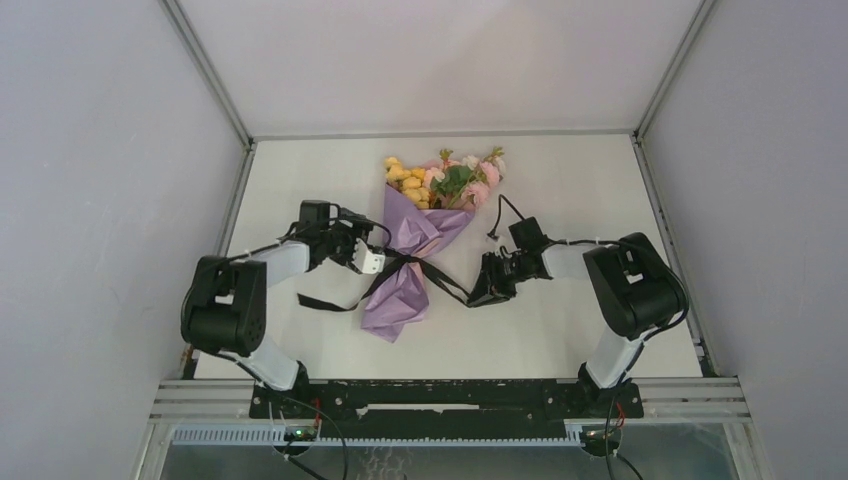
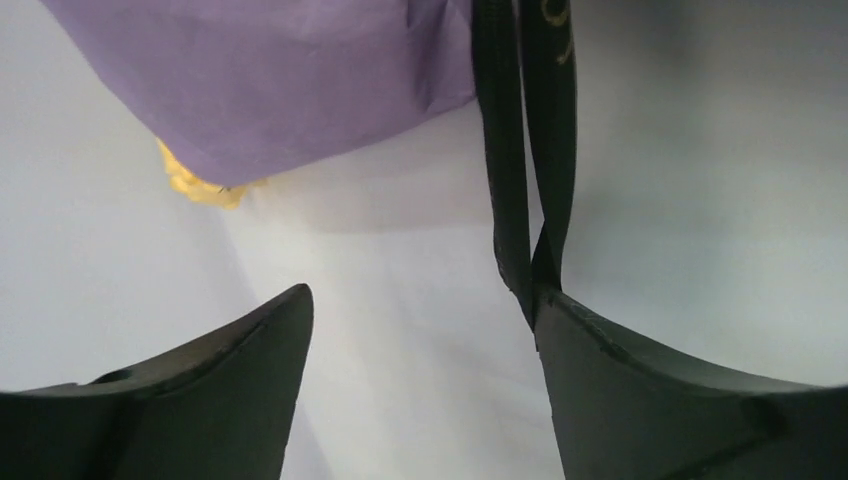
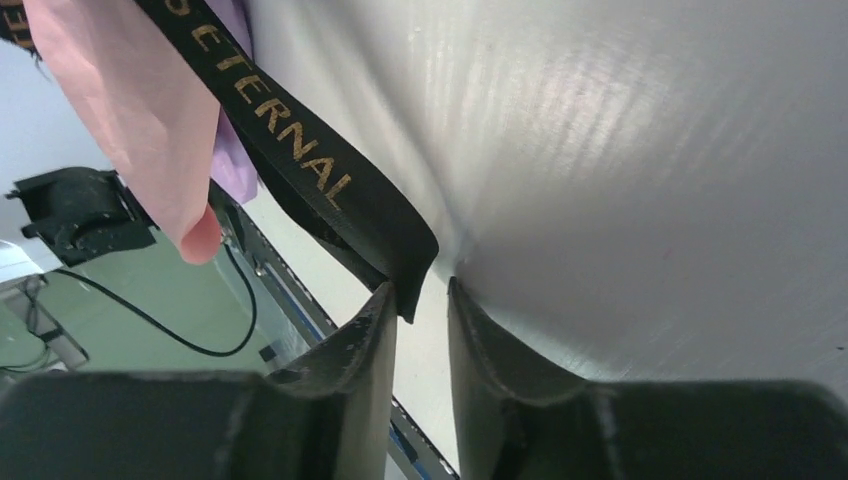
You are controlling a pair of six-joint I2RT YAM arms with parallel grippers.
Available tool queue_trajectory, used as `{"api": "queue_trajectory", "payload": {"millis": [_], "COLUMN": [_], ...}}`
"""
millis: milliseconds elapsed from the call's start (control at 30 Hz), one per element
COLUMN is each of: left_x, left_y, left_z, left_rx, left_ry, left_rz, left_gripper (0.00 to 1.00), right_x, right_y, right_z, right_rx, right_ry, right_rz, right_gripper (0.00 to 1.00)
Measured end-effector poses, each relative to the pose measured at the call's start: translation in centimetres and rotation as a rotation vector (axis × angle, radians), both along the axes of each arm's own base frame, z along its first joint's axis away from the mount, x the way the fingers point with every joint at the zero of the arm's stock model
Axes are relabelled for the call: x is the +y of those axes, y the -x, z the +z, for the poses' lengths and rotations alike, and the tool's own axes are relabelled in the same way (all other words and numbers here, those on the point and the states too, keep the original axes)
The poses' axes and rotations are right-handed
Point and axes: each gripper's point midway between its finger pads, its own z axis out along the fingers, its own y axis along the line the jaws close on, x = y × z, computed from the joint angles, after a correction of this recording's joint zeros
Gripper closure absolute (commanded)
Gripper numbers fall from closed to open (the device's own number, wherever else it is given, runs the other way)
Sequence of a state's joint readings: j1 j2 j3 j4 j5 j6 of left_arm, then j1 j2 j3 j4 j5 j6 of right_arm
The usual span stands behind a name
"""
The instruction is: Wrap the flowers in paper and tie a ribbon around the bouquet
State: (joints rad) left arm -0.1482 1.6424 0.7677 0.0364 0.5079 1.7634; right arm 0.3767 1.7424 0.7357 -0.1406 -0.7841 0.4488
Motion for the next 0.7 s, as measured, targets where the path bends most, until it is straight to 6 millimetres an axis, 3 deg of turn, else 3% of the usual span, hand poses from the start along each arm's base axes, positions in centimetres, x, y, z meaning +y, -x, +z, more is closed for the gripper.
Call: {"api": "queue_trajectory", "payload": {"millis": [67, 167, 333, 433, 533, 600, 633, 700], "left_x": [0.6, 1.7, 2.9, 2.4, 1.0, -0.6, -1.6, -3.7], "left_y": [0.6, 1.6, 4.7, 7.6, 10.7, 12.8, 13.7, 14.7], "left_z": [1.1, 3.2, 5.4, 6.8, 8.1, 8.8, 9.1, 9.6], "left_rx": [-0.010, -0.012, 0.096, 0.207, 0.318, 0.410, 0.471, 0.609], "left_ry": [-0.028, -0.066, -0.094, -0.068, -0.009, 0.056, 0.102, 0.230], "left_rz": [0.014, 0.050, 0.084, 0.070, 0.061, 0.078, 0.106, 0.261], "left_gripper": [0.03, 0.00, 0.00, 0.00, 0.02, 0.20, 0.42, 0.53], "right_x": [-0.1, -0.6, -0.9, -0.2, 0.4, 0.8, 0.9, 1.2], "right_y": [-0.2, -0.7, -3.1, -4.1, -4.0, -3.8, -3.7, -3.5], "right_z": [0.3, 1.3, 5.6, 7.3, 7.5, 7.5, 7.5, 7.4], "right_rx": [-0.015, -0.067, -0.251, -0.326, -0.344, -0.349, -0.354, -0.359], "right_ry": [0.019, 0.056, 0.063, 0.043, 0.033, 0.030, 0.032, 0.037], "right_rz": [0.015, 0.025, 0.028, 0.043, 0.059, 0.070, 0.076, 0.085], "right_gripper": [0.62, 0.59, 0.57, 0.56, 0.56, 0.57, 0.57, 0.58]}}
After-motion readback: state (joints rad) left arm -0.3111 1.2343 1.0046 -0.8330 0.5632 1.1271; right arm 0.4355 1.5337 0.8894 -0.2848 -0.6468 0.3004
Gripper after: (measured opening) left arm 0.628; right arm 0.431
